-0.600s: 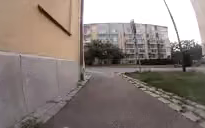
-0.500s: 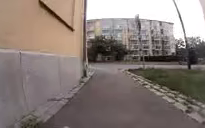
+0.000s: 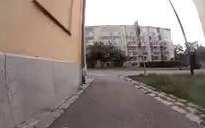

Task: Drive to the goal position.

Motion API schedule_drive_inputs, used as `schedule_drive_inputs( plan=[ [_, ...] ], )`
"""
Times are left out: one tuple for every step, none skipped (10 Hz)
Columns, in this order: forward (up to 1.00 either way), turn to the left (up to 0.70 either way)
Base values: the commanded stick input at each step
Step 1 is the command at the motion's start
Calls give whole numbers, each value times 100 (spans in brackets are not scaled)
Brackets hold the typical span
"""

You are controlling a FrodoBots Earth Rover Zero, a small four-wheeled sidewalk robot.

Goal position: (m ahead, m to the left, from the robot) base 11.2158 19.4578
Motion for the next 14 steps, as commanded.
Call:
schedule_drive_inputs(
  plan=[
    [70,0],
    [70,0],
    [70,0],
    [70,0],
    [70,0],
    [70,0],
    [70,0],
    [70,0],
    [70,0],
    [70,0],
    [70,0],
    [70,0],
    [70,-24],
    [70,-35]
  ],
)
